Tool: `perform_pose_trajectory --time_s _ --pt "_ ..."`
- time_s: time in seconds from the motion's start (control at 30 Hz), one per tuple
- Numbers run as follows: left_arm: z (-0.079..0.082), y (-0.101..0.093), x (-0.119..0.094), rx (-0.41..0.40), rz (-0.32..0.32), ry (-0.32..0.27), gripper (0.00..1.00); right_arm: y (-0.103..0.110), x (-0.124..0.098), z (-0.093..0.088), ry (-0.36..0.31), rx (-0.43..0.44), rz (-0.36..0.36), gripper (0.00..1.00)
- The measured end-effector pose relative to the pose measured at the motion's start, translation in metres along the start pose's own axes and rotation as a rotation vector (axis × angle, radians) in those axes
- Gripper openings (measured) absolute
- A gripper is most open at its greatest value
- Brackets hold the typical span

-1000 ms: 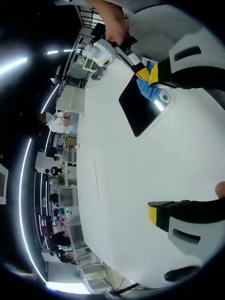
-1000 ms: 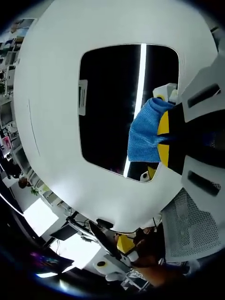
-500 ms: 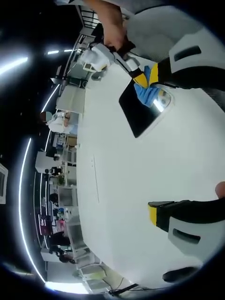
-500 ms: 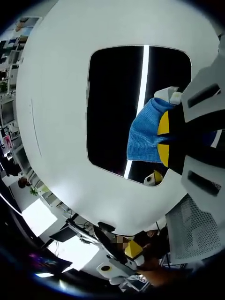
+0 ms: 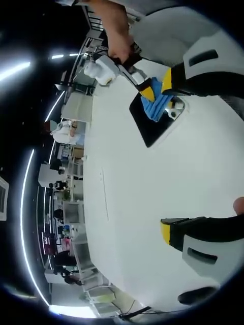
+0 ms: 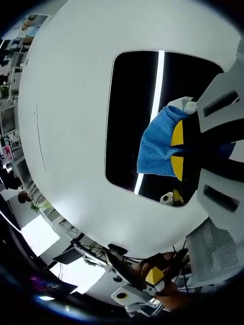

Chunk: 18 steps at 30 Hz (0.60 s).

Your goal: Wipe the mirror surface with the cleaning cloth until all visible marks leave the cleaned area.

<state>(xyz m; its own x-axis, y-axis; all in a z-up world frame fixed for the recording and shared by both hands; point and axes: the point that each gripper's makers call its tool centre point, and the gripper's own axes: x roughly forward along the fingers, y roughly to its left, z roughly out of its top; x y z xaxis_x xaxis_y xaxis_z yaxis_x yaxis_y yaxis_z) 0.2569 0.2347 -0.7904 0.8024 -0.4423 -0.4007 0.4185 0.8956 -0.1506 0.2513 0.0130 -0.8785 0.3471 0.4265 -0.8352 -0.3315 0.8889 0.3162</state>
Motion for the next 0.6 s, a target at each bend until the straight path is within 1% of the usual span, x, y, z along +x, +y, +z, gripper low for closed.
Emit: perform_pose_trajectory --time_s 0.07,0.23,0.43,0.6 --pt "-0.002 -0.003 -0.001 0.031 -0.009 0.014 0.99 0.000 0.001 0.003 -0.002 -0.005 -0.002 0.00" --pt "0.001 -0.009 -0.003 0.029 -0.012 0.012 0.99 -0.004 0.005 0.011 -0.001 -0.021 -0.006 0.00" --pt "0.005 -0.010 -0.004 0.017 -0.009 0.002 0.99 -0.008 0.009 0.019 -0.001 -0.021 -0.009 0.00" --pt "0.004 -0.015 -0.004 0.023 -0.014 0.008 0.99 -0.010 0.011 0.028 0.005 -0.032 -0.018 0.00"
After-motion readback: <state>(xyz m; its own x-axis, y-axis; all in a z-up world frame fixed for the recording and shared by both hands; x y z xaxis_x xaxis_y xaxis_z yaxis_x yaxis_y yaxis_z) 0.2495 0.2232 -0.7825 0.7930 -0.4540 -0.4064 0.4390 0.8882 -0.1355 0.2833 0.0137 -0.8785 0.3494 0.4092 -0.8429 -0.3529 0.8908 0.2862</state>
